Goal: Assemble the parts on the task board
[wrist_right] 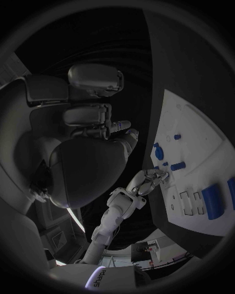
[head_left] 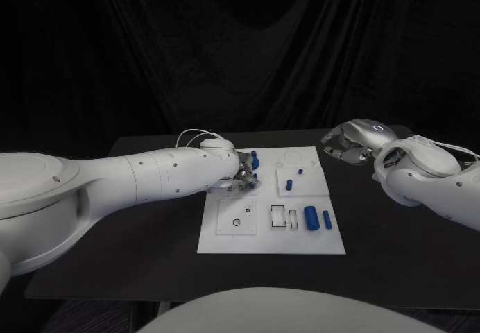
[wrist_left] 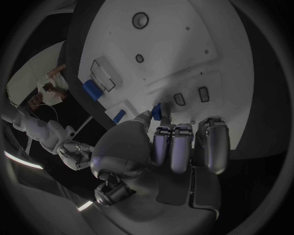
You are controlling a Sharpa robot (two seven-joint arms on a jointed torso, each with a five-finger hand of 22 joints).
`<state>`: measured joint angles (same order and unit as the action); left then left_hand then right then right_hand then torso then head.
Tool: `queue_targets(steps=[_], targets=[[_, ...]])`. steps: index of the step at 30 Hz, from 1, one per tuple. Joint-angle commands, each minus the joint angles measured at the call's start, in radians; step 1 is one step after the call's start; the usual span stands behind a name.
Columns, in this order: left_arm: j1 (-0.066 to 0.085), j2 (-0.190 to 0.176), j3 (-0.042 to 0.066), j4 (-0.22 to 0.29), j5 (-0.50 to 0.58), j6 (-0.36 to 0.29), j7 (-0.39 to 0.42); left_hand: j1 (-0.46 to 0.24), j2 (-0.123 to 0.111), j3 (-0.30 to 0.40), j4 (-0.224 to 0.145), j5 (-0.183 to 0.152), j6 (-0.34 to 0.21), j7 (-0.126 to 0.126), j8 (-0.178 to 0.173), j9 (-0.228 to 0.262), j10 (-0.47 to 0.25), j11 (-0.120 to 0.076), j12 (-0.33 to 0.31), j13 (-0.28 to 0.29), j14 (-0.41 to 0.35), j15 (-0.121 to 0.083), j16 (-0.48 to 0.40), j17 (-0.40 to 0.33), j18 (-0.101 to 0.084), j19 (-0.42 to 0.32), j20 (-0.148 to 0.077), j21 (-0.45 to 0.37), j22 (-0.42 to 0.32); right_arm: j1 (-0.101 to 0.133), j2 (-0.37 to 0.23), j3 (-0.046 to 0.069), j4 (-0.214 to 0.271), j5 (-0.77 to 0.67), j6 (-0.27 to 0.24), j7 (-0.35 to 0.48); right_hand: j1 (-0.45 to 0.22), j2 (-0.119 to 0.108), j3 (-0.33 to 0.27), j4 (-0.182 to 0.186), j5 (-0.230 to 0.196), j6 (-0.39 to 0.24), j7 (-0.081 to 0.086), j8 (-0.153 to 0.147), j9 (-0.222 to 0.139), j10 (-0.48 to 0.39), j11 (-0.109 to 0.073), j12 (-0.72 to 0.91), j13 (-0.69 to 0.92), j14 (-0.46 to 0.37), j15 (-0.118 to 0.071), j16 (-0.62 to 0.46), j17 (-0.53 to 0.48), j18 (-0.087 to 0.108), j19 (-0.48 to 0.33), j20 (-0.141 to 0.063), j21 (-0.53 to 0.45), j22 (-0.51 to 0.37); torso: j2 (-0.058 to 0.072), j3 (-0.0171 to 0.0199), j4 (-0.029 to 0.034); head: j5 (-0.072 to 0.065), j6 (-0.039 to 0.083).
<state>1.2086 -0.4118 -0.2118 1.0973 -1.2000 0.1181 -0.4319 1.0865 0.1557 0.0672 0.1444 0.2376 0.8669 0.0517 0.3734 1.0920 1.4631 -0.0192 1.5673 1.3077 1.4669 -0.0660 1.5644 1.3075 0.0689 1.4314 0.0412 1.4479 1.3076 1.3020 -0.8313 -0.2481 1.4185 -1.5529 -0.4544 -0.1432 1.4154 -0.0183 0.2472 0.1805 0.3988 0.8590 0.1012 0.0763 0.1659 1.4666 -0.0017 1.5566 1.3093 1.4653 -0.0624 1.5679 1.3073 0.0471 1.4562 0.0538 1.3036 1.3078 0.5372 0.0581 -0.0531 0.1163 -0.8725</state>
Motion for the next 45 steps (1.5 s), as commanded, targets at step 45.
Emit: queue_targets(steps=[45], targets=[[-0.008,-0.152,0.001,0.126,0.001,-0.171,0.047,-0.152,-0.098,0.370,-0.088,0.058,0.070,-0.008,-0.082,0.100,0.108,-0.009,0.004,0.263,0.104,-0.013,0.006,0.263,-0.012,0.003,-0.008,-0.021,0.069,-0.015,-0.020,0.001,-0.006,-0.003,0.014,-0.021,-0.003,0.005,0.014,-0.001,0.005,0.003,0.002,-0.008,-0.003,0.089,0.008,-0.003,0.249,0.106,0.007,0.003,0.263,0.013,-0.006,0.002,-0.001,0.184,-0.002,0.0020,0.0030,0.010,0.000]])
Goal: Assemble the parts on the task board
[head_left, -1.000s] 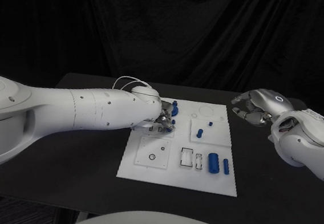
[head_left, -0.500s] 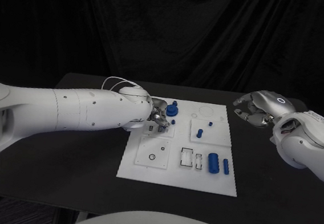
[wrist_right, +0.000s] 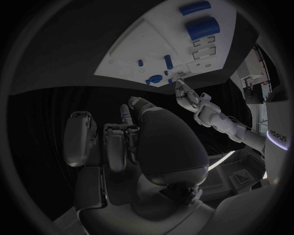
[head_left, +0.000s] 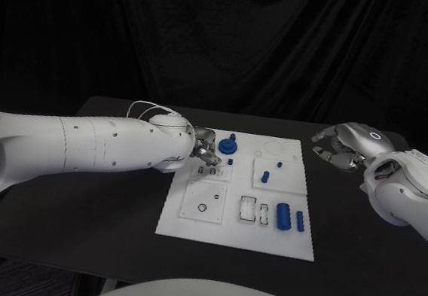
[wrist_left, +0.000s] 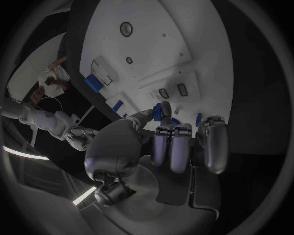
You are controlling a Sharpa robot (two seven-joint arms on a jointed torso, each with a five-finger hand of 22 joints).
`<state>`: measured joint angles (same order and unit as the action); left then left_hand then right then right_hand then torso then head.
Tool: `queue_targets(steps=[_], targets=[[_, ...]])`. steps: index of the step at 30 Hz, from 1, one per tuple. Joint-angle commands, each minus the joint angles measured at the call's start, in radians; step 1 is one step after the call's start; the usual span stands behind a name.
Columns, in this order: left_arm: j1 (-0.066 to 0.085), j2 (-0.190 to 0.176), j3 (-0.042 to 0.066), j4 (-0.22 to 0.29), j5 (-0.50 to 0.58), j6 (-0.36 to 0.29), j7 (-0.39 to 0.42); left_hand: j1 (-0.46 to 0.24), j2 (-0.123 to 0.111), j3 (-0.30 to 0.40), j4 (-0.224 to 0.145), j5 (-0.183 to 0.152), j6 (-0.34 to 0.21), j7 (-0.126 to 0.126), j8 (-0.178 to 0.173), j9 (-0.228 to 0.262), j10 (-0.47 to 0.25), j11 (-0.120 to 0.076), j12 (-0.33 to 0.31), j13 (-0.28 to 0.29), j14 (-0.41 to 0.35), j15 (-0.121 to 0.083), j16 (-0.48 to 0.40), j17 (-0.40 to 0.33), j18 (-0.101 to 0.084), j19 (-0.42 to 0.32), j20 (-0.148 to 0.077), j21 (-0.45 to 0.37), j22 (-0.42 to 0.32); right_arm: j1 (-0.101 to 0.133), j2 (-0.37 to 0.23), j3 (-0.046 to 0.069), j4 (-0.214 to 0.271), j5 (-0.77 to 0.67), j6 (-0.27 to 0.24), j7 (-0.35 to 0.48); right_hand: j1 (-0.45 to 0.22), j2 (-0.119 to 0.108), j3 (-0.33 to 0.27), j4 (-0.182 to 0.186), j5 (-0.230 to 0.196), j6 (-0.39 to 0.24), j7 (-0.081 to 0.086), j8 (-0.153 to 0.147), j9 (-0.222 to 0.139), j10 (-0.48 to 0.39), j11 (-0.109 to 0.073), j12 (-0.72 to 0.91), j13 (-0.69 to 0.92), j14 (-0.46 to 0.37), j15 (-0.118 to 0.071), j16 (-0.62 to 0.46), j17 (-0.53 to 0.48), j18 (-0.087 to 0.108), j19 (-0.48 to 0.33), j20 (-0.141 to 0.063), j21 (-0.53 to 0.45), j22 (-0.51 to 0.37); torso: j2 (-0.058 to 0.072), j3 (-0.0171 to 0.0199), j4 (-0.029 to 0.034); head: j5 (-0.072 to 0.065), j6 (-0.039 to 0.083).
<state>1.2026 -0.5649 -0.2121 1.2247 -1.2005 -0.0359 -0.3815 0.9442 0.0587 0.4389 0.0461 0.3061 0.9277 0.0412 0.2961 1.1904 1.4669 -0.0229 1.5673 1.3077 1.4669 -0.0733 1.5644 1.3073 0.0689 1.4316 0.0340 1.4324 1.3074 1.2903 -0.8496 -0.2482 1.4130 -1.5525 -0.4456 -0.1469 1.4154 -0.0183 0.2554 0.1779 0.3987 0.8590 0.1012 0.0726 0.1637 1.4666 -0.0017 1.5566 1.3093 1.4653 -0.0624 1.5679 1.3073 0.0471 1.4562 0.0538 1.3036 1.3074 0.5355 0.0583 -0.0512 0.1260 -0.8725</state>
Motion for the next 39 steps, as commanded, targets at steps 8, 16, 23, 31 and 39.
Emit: queue_targets(steps=[8,16,23,31,39], targets=[[-0.011,0.000,0.001,-0.009,0.002,-0.006,-0.020,-0.031,0.003,-0.017,0.047,-0.039,0.015,0.004,-0.013,0.006,0.104,-0.004,0.004,0.263,0.104,-0.005,0.006,0.264,-0.012,0.003,0.000,-0.006,0.071,-0.003,-0.003,0.001,0.000,-0.003,0.006,-0.020,-0.003,0.005,0.006,0.002,0.005,0.003,0.002,-0.004,-0.001,0.089,0.008,-0.003,0.249,0.106,0.007,0.003,0.263,0.013,-0.006,0.002,-0.001,0.184,0.001,0.0007,0.0001,0.001,0.000],[-0.032,-0.003,0.001,-0.010,0.002,-0.019,-0.028,-0.035,0.002,-0.023,0.056,-0.047,0.015,0.005,-0.017,0.006,0.104,-0.003,0.004,0.263,0.104,-0.004,0.006,0.264,-0.012,0.003,0.001,-0.007,0.072,-0.003,-0.003,0.001,-0.001,-0.003,0.006,-0.022,-0.004,0.005,0.007,0.002,0.006,0.004,0.002,-0.004,-0.001,0.090,0.008,-0.002,0.250,0.106,0.008,0.003,0.263,0.012,-0.005,0.002,0.000,0.185,0.002,0.0003,0.0001,0.004,0.000],[-0.045,-0.001,0.001,-0.014,0.002,-0.032,-0.019,-0.036,0.002,-0.025,0.059,-0.050,0.016,0.004,-0.018,0.006,0.104,-0.003,0.004,0.263,0.104,-0.004,0.006,0.264,-0.013,0.004,0.001,-0.006,0.073,-0.003,-0.001,0.001,-0.003,-0.003,0.006,-0.023,-0.004,0.005,0.007,0.002,0.006,0.004,0.002,-0.004,-0.001,0.090,0.008,-0.002,0.250,0.106,0.008,0.003,0.263,0.012,-0.005,0.002,0.000,0.185,0.001,0.0017,-0.0009,0.003,0.000],[-0.054,0.002,0.001,-0.016,0.002,-0.046,-0.001,-0.035,0.003,-0.025,0.060,-0.050,0.017,0.004,-0.019,0.006,0.104,-0.004,0.004,0.263,0.104,-0.004,0.006,0.264,-0.011,0.001,0.001,-0.009,0.069,-0.003,-0.003,0.001,-0.003,-0.003,0.008,-0.026,-0.004,0.005,0.007,0.002,0.006,0.004,0.002,-0.004,-0.001,0.090,0.008,-0.002,0.250,0.106,0.008,0.003,0.263,0.012,-0.005,0.002,0.000,0.185,0.002,0.0006,0.0016,-0.001,0.000],[-0.056,0.003,0.001,-0.014,0.002,-0.060,0.018,-0.033,0.004,-0.024,0.060,-0.046,0.017,0.004,-0.020,0.007,0.104,-0.004,0.004,0.263,0.104,-0.004,0.006,0.264,-0.011,0.001,0.001,-0.010,0.069,-0.003,-0.002,0.001,-0.003,-0.003,0.011,-0.027,-0.005,0.006,0.008,0.002,0.006,0.005,0.003,-0.003,-0.002,0.090,0.008,-0.002,0.250,0.106,0.008,0.003,0.263,0.012,-0.005,0.002,0.000,0.185,0.002,0.0002,0.0008,-0.001,0.000]])
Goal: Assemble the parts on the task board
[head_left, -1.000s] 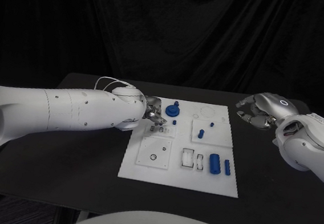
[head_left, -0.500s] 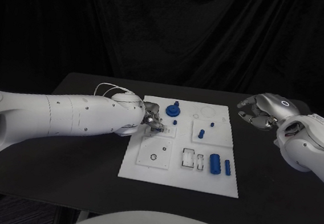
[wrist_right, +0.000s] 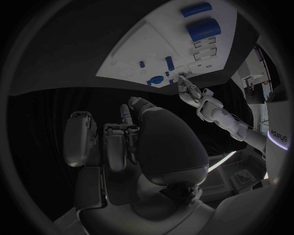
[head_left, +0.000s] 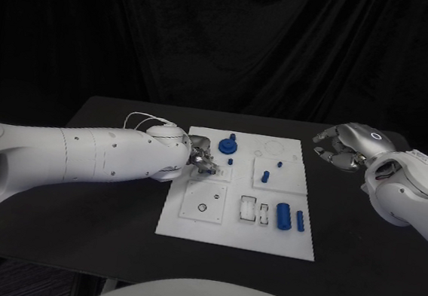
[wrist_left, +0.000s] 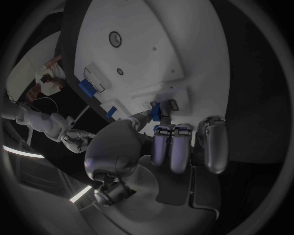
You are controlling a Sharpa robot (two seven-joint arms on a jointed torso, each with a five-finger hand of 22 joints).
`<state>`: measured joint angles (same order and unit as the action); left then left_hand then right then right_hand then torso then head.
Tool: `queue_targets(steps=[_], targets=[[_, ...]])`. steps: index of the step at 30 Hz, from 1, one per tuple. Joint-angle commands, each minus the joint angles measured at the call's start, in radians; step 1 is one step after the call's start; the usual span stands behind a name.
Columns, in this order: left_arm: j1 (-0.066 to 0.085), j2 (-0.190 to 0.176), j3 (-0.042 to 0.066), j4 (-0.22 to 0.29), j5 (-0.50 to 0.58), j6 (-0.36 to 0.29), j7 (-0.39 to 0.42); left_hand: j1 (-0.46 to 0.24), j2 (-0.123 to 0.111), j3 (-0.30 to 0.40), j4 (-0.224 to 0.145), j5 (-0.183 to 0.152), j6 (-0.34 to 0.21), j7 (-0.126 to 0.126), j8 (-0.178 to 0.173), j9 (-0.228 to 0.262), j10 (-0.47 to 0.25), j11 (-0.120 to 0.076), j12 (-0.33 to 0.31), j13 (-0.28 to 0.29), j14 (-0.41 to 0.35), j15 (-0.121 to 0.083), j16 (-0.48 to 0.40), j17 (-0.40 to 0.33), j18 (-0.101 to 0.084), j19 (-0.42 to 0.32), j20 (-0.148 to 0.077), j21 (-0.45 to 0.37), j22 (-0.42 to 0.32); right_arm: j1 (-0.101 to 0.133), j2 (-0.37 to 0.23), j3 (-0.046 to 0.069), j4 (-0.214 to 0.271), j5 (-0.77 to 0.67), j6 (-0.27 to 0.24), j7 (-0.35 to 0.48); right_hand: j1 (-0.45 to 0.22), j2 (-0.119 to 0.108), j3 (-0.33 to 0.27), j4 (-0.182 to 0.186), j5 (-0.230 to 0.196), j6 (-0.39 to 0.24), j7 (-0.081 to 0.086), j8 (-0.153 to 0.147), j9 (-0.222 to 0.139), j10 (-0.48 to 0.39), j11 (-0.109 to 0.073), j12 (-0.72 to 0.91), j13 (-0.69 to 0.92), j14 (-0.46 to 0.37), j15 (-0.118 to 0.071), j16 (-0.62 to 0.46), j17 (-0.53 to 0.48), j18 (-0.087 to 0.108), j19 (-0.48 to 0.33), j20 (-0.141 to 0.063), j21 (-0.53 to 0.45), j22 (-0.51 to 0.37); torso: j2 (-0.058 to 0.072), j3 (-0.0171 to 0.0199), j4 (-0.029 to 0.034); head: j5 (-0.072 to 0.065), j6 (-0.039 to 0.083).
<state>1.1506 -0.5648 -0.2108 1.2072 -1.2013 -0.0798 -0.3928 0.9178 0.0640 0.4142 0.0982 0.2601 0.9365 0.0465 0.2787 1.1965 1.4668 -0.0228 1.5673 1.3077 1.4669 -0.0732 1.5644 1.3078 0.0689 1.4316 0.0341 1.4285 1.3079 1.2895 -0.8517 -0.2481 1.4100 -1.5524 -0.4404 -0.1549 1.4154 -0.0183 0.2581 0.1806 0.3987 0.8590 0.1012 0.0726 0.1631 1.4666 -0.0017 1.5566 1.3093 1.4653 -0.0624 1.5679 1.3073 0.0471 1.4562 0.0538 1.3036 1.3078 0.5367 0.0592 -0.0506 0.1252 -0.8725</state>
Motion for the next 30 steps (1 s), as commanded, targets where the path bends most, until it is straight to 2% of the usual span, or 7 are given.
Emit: queue_targets(steps=[1,9,14,19,30], targets=[[-0.004,0.003,0.000,0.004,0.003,-0.015,0.031,-0.007,-0.002,0.000,0.008,0.000,0.008,-0.002,-0.002,0.001,0.104,-0.004,0.003,0.263,0.104,-0.004,0.006,0.263,-0.011,0.001,0.001,-0.006,0.068,-0.002,0.000,0.001,0.000,-0.004,0.006,-0.020,-0.005,0.006,0.005,-0.001,0.006,0.005,0.003,-0.003,-0.001,0.090,0.008,-0.002,0.250,0.106,0.008,0.003,0.263,0.012,-0.005,0.002,0.000,0.184,0.000,-0.0011,0.0004,-0.001,0.000],[-0.004,0.005,0.000,0.005,0.003,-0.010,0.037,-0.006,-0.001,0.000,0.009,0.001,0.008,-0.002,-0.003,0.001,0.104,-0.004,0.003,0.263,0.104,-0.004,0.006,0.263,-0.010,-0.001,0.001,-0.008,0.065,-0.002,0.001,0.001,-0.001,-0.004,0.011,-0.022,-0.005,0.006,0.005,-0.001,0.006,0.005,0.003,-0.003,-0.001,0.090,0.008,-0.002,0.250,0.106,0.008,0.003,0.263,0.012,-0.005,0.002,0.000,0.184,0.001,-0.0019,0.0001,0.003,0.000],[-0.005,0.009,0.000,0.000,0.003,-0.002,0.038,-0.007,-0.001,-0.001,0.011,0.001,0.008,-0.001,-0.004,0.001,0.104,-0.004,0.003,0.263,0.104,-0.004,0.006,0.263,-0.010,-0.002,0.001,-0.009,0.065,-0.002,0.002,0.001,-0.001,-0.004,0.013,-0.024,-0.005,0.006,0.005,-0.001,0.006,0.005,0.003,-0.003,-0.001,0.090,0.008,-0.002,0.250,0.106,0.008,0.003,0.263,0.012,-0.005,0.002,0.000,0.184,0.001,-0.0010,0.0005,0.000,0.000],[-0.006,0.013,0.000,-0.006,0.003,0.005,0.039,-0.015,0.000,-0.012,0.032,-0.012,0.007,0.002,-0.014,0.000,0.104,-0.001,0.003,0.263,0.104,-0.002,0.006,0.263,-0.010,-0.004,0.002,-0.012,0.064,-0.002,0.002,0.001,-0.001,-0.004,0.017,-0.027,-0.006,0.006,0.008,-0.001,0.007,0.005,0.003,-0.004,-0.001,0.089,0.008,-0.003,0.249,0.105,0.008,0.003,0.263,0.013,-0.005,0.002,-0.002,0.184,0.001,-0.0008,0.0013,-0.001,0.000],[-0.009,0.021,0.000,-0.017,0.003,0.005,0.042,-0.019,0.000,-0.021,0.047,-0.024,0.008,0.003,-0.020,0.000,0.104,0.000,0.003,0.263,0.104,-0.001,0.006,0.263,-0.009,-0.005,0.003,-0.014,0.063,-0.003,0.003,0.001,-0.004,-0.004,0.024,-0.032,-0.007,0.006,0.008,-0.002,0.007,0.005,0.003,-0.004,-0.002,0.087,0.008,-0.005,0.248,0.105,0.008,0.001,0.262,0.014,-0.007,0.002,-0.005,0.183,0.000,-0.0009,-0.0004,-0.001,0.000]])
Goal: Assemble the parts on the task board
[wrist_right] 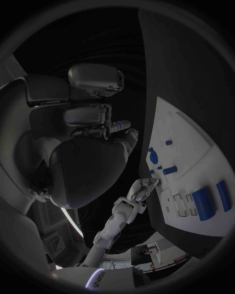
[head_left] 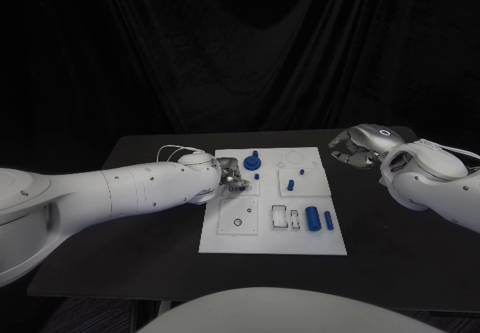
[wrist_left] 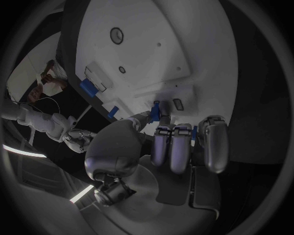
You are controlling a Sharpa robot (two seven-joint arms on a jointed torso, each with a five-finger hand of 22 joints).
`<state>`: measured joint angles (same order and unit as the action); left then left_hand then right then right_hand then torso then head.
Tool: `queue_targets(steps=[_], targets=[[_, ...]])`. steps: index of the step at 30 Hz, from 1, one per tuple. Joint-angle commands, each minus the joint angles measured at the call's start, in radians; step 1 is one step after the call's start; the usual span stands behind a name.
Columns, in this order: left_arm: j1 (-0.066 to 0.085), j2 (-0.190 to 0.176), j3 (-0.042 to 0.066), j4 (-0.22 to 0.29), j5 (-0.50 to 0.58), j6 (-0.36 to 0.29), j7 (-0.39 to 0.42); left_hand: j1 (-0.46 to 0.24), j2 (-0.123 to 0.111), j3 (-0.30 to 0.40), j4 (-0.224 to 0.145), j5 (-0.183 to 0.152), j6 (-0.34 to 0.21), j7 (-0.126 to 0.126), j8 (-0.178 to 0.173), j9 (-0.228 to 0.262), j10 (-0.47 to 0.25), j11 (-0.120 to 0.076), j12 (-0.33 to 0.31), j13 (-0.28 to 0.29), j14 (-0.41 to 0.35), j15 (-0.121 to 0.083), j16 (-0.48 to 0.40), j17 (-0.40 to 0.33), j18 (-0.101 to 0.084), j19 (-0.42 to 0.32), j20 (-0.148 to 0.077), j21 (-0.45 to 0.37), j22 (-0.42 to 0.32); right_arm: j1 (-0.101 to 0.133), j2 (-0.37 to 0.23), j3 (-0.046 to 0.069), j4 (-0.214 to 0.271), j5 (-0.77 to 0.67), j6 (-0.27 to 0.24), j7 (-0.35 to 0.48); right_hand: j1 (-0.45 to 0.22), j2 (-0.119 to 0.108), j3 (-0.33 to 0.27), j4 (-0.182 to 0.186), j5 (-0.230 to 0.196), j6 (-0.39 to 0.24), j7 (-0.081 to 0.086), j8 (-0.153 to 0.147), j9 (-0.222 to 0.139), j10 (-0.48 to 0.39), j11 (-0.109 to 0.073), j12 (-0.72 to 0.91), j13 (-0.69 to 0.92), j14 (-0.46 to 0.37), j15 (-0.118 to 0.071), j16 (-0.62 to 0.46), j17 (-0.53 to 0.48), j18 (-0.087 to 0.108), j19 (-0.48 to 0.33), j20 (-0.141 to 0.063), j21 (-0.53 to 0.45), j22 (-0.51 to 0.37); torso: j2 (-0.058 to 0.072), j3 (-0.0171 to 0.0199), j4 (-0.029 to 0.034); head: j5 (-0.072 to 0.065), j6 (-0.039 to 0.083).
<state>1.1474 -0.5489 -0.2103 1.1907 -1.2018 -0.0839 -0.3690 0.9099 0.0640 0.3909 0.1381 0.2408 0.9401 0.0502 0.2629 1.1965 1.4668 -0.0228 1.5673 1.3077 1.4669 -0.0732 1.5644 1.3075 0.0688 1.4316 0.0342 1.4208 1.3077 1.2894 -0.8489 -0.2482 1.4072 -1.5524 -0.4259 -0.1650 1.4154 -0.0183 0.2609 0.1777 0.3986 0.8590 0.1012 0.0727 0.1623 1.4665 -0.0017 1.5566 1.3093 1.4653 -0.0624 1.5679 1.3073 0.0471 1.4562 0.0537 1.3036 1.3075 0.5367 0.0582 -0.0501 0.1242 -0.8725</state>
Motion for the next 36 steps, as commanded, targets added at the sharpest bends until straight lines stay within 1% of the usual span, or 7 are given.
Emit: queue_targets(steps=[1,9,18,26,29,32,36], targets=[[-0.006,0.006,-0.001,-0.001,0.003,0.009,0.019,-0.011,0.000,0.002,0.008,-0.005,0.004,0.000,-0.005,0.000,0.104,0.000,0.004,0.263,0.104,-0.001,0.006,0.263,-0.009,-0.005,0.003,-0.006,0.064,-0.002,0.001,0.001,-0.001,-0.004,0.010,-0.022,-0.007,0.006,0.005,0.001,0.007,0.005,0.003,-0.004,-0.001,0.088,0.008,-0.005,0.248,0.105,0.008,0.001,0.262,0.014,-0.007,0.002,-0.005,0.183,0.000,0.0001,-0.0013,-0.001,0.000],[-0.008,0.007,-0.001,-0.001,0.003,0.021,0.017,-0.015,-0.006,-0.013,0.020,-0.018,0.007,0.001,-0.010,0.000,0.104,0.001,0.004,0.263,0.104,0.000,0.006,0.263,-0.009,-0.006,0.005,-0.008,0.064,-0.003,0.001,0.001,-0.002,-0.004,0.014,-0.024,-0.007,0.006,0.005,0.001,0.007,0.005,0.003,-0.004,-0.001,0.088,0.008,-0.005,0.248,0.105,0.008,0.001,0.262,0.014,-0.007,0.002,-0.005,0.183,0.000,0.0004,-0.0008,-0.002,0.000],[-0.009,0.002,-0.001,-0.002,0.003,0.024,0.020,-0.037,-0.023,-0.086,0.083,-0.063,0.018,0.003,-0.029,0.001,0.104,0.003,0.004,0.263,0.104,0.002,0.006,0.263,-0.009,-0.006,0.007,-0.012,0.067,-0.003,0.001,0.001,-0.002,-0.004,0.021,-0.026,-0.009,0.005,0.006,0.001,0.007,0.005,0.003,-0.005,-0.002,0.087,0.009,-0.006,0.247,0.105,0.008,0.000,0.261,0.014,-0.007,0.002,-0.006,0.183,0.000,-0.0001,-0.0005,-0.002,0.000],[-0.010,0.000,-0.001,-0.003,0.003,0.022,0.023,-0.058,-0.016,-0.143,0.142,-0.081,0.026,0.002,-0.042,0.003,0.104,0.003,0.004,0.263,0.104,0.002,0.006,0.263,-0.009,-0.005,0.007,-0.014,0.070,-0.003,0.001,0.001,-0.004,-0.004,0.026,-0.023,-0.021,-0.001,0.005,0.005,0.008,0.005,0.003,-0.005,-0.003,0.086,0.009,-0.007,0.247,0.104,0.009,0.000,0.261,0.014,-0.007,0.003,-0.006,0.183,0.000,-0.0002,0.0002,0.000,0.000],[-0.010,-0.001,-0.001,-0.003,0.003,0.016,0.028,-0.096,0.001,-0.181,0.154,-0.088,0.028,0.003,-0.049,0.005,0.104,0.004,0.004,0.263,0.104,0.002,0.006,0.263,-0.009,-0.005,0.008,-0.015,0.072,-0.003,0.002,0.001,-0.004,-0.004,0.027,-0.022,-0.026,-0.003,0.004,0.006,0.010,0.005,0.002,-0.005,-0.003,0.086,0.009,-0.007,0.247,0.105,0.009,0.000,0.261,0.014,-0.008,0.003,-0.008,0.182,0.001,-0.0004,-0.0003,0.000,0.000],[-0.010,-0.002,-0.001,-0.003,0.003,0.004,0.034,-0.152,0.027,-0.229,0.156,-0.122,0.033,0.004,-0.054,0.010,0.104,0.004,0.004,0.263,0.104,0.003,0.006,0.263,-0.009,-0.004,0.008,-0.016,0.075,-0.004,0.002,0.001,-0.004,-0.004,0.027,-0.021,-0.029,-0.004,0.004,0.007,0.011,0.005,0.002,-0.005,-0.004,0.086,0.009,-0.007,0.247,0.105,0.009,0.000,0.262,0.014,-0.008,0.003,-0.008,0.182,0.001,-0.0007,0.0002,-0.001,0.000],[-0.010,-0.005,-0.001,-0.003,0.003,-0.005,0.038,-0.187,0.048,-0.260,0.156,-0.142,0.037,0.003,-0.056,0.016,0.104,0.004,0.004,0.263,0.104,0.003,0.006,0.263,-0.009,-0.003,0.008,-0.017,0.077,-0.004,0.001,0.001,-0.004,-0.004,0.028,-0.022,-0.029,-0.004,0.004,0.007,0.011,0.005,0.002,-0.005,-0.004,0.086,0.009,-0.007,0.247,0.105,0.009,0.000,0.262,0.014,-0.008,0.003,-0.008,0.182,0.000,-0.0002,0.0009,-0.003,0.000]])
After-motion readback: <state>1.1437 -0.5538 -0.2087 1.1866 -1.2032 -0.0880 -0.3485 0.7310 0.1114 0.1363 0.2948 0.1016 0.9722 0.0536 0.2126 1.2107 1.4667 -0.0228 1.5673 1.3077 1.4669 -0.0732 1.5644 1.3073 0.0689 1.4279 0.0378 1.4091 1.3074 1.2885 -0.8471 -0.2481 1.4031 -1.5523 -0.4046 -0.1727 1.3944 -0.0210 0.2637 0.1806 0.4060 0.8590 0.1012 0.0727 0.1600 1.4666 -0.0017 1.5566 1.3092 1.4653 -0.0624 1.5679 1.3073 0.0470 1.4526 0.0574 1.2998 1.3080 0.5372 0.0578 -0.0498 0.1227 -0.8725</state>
